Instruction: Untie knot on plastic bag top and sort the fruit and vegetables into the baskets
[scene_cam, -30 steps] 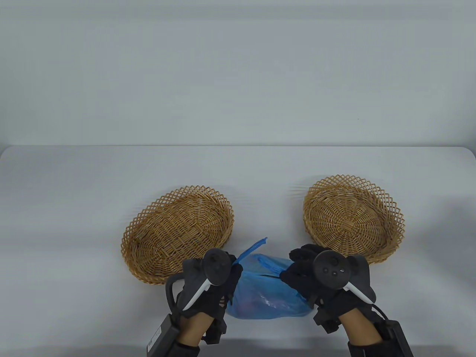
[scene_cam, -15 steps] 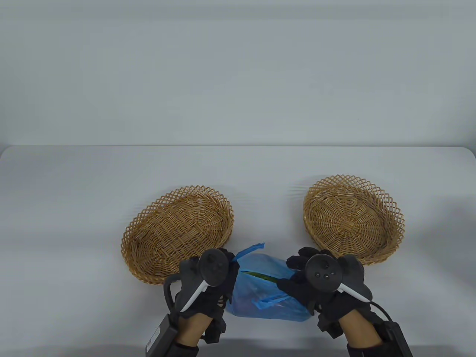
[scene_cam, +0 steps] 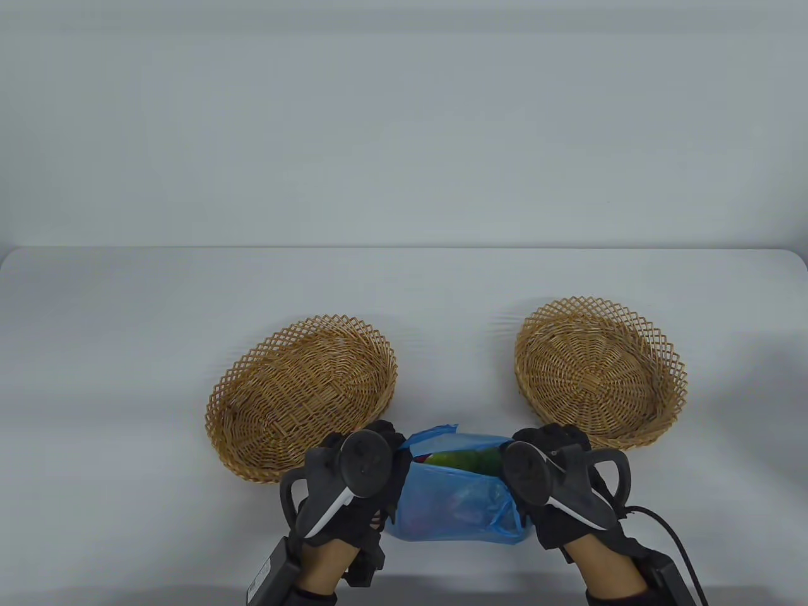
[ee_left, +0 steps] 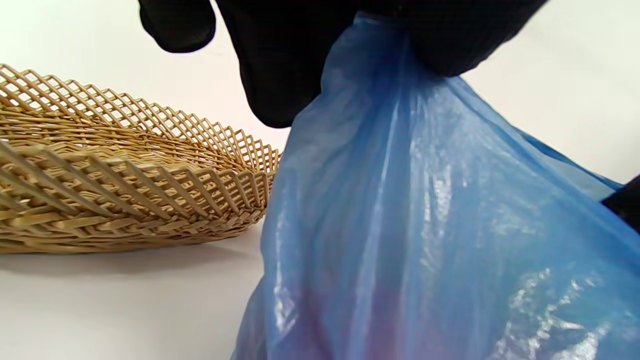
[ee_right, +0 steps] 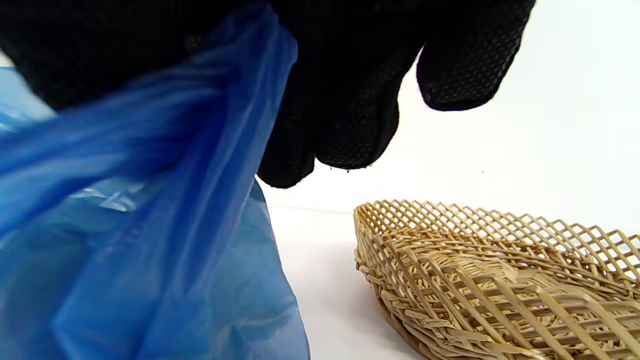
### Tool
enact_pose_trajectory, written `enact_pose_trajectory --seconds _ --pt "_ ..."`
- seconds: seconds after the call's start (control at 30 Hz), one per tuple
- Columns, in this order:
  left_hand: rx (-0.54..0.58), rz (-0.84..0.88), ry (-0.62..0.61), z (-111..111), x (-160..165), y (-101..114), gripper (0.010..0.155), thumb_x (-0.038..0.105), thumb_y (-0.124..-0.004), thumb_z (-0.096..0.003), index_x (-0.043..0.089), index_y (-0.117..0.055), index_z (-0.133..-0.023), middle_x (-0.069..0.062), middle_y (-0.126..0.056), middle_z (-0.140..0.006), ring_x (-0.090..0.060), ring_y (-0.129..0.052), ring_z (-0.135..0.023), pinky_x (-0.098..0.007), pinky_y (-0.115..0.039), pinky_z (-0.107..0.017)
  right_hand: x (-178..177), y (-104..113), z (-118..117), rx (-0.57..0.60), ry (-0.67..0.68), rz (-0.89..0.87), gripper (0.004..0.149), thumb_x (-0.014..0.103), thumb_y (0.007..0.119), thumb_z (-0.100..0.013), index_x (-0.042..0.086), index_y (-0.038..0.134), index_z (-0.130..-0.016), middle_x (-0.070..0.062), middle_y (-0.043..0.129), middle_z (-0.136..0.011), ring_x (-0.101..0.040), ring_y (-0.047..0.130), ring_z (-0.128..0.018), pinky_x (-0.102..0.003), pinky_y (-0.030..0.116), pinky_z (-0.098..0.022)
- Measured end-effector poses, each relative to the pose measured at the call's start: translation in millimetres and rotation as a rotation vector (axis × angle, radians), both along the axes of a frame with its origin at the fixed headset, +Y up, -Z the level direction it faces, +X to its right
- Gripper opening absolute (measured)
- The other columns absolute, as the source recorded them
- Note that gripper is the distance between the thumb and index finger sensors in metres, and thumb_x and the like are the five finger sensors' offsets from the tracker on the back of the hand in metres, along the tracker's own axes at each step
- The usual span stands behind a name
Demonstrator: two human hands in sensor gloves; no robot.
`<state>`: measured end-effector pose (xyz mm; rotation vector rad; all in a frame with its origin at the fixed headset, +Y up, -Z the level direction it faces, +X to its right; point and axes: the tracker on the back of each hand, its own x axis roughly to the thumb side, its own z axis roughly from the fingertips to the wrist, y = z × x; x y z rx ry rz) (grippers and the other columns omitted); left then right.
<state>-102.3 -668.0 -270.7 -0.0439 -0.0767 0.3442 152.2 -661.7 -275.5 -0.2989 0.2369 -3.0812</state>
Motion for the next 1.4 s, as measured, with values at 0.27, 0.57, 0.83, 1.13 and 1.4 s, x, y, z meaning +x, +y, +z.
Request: enact_pose_trajectory --seconds 0.27,0.57,0.83,1.13,1.4 --pt "0.001 0.037 -0.025 1.3 -2.1 1.4 0.046 0.059 -0.066 -0.0511 0.044 -0.071 -0.094 0.012 -0.069 -0.112 -0.017 -0.081 -0.103 -0.055 -0.053 -0.086 -7.6 -4.6 4.5 -0.091 0.054 0.094 0.085 0.053 0.099 -0.029 0.015 0.07 -0.1 -0.013 0.078 -0.103 -0.038 0.074 -0.094 -0.069 0.054 -0.072" --pt "0.023 0.226 -0.34 20.7 13.1 15.5 0.055 0.064 -0.07 -0.0488 0.064 -0.053 -0.1 0.015 -0.031 -0.127 -0.018 -0.042 -0.123 -0.056 -0.03 -0.093 -8.5 -8.6 2.2 -0.123 0.07 0.079 0.093 0.057 0.096 -0.029 0.013 0.063 -0.104 -0.015 0.07 -0.108 -0.04 0.067 -0.097 -0.069 0.051 -0.073" --pt "-0.021 -0.056 -0.278 14.9 31.0 -4.1 0.049 0.065 -0.066 -0.0455 0.059 -0.071 -0.094 0.01 -0.021 -0.127 -0.027 -0.023 -0.123 -0.061 -0.018 -0.088 -10.7 -7.6 4.5 -0.132 0.091 0.06 0.089 0.052 0.098 -0.031 0.015 0.064 -0.103 -0.014 0.07 -0.108 -0.039 0.067 -0.098 -0.069 0.051 -0.073" --pt "-0.043 -0.23 -0.076 -0.8 28.0 -14.6 0.053 0.063 -0.061 -0.0455 0.039 -0.088 -0.085 0.005 -0.049 -0.122 -0.032 -0.042 -0.119 -0.065 -0.025 -0.085 -12.4 -4.8 7.5 -0.091 0.087 0.068 0.081 0.047 0.099 -0.032 0.017 0.067 -0.101 -0.012 0.074 -0.106 -0.038 0.07 -0.097 -0.068 0.053 -0.073" --pt "0.077 -0.362 0.037 2.7 30.4 -5.8 0.045 0.065 -0.076 -0.042 0.03 -0.103 -0.051 0.008 -0.092 -0.095 -0.029 -0.081 -0.101 -0.064 -0.044 -0.084 -11.2 -2.4 6.9 -0.033 0.014 0.066 0.061 0.043 0.094 -0.038 0.018 0.079 -0.092 -0.01 0.082 -0.1 -0.036 0.078 -0.091 -0.067 0.057 -0.071"
